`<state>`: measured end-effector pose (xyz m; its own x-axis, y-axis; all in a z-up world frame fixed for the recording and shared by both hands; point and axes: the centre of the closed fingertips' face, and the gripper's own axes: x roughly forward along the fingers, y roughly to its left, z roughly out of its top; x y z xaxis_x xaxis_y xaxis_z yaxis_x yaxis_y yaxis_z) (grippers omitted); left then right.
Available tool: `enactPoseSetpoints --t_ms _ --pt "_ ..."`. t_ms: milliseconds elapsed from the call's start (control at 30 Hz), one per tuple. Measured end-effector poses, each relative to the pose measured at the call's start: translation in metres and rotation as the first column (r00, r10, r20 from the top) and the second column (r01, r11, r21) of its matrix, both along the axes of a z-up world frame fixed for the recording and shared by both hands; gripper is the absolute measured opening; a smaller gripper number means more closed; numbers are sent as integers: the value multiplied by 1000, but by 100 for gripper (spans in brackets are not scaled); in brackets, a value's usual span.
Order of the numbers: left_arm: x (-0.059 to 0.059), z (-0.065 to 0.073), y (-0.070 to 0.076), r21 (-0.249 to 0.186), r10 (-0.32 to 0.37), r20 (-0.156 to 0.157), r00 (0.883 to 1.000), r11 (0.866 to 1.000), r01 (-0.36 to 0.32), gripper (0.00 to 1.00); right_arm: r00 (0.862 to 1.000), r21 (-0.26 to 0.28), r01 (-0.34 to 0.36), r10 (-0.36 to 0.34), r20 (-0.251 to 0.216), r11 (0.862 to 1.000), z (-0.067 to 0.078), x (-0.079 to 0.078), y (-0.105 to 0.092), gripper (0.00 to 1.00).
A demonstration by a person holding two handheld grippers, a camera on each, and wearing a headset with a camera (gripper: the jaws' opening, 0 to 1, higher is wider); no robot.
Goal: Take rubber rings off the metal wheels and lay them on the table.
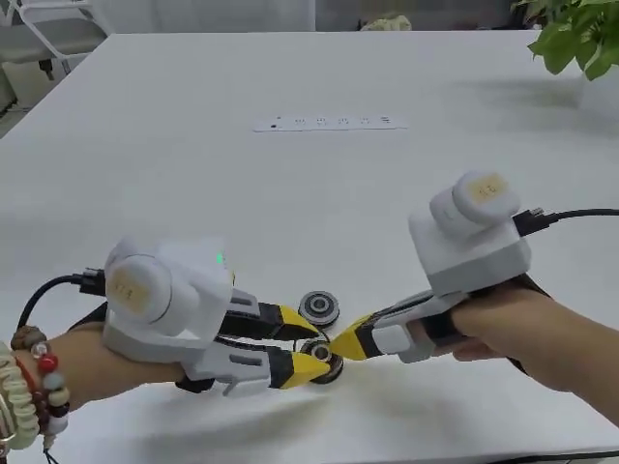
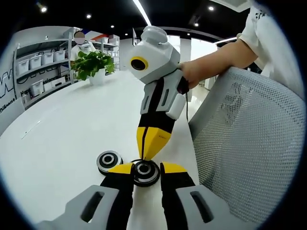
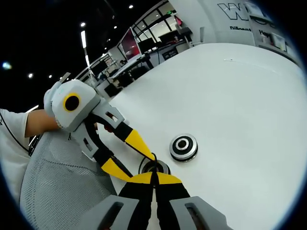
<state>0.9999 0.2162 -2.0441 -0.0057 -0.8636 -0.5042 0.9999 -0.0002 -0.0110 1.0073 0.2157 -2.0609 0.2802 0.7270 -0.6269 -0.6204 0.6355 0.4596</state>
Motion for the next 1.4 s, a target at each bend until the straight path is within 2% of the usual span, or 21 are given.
enactPoseSetpoints --t_ms 100,167,267,367,533,700,800,933,1033,1200,1333,1400 --pt "-3 10 0 -11 -7 -23 1000 1000 7 34 1000 -1 -1 1 0 1000 0 0 0 0" --pt "-3 17 1 -19 -11 -24 1000 1000 11 44 1000 -4 -3 3 2 1000 0 0 0 0" --pt "-3 32 4 -32 -16 -10 1000 999 16 54 1000 -1 0 0 6 1000 2 1 -1 0" --pt "-4 42 10 -22 -21 -13 1000 1000 21 63 1000 8 9 -9 6 1000 4 2 -2 0" --pt "-8 56 21 -19 -30 12 999 999 30 81 1000 17 17 -18 10 1000 8 3 -3 0" --pt "-11 67 35 -12 -19 31 999 1000 20 89 999 42 43 -44 19 998 15 7 -9 0" --pt "-13 75 43 -27 -9 52 999 1000 10 94 997 71 70 -72 25 995 22 11 -10 0" --pt "-12 88 55 -52 36 73 997 998 -32 96 994 97 102 -105 34 990 30 14 -13 0" --pt "-12 95 64 -71 77 75 994 995 -72 98 993 107 109 -114 39 988 33 15 -13 0" --pt "-11 98 86 -77 156 97 983 986 -149 99 991 125 115 -123 56 985 41 17 -12 0" --pt "-9 98 102 -88 222 89 971 973 -215 99 989 137 119 -129 68 983 47 18 -11 0" --pt "-11 93 111 -73 246 79 966 968 -241 99 989 144 120 -132 72 982 49 19 -10 0"
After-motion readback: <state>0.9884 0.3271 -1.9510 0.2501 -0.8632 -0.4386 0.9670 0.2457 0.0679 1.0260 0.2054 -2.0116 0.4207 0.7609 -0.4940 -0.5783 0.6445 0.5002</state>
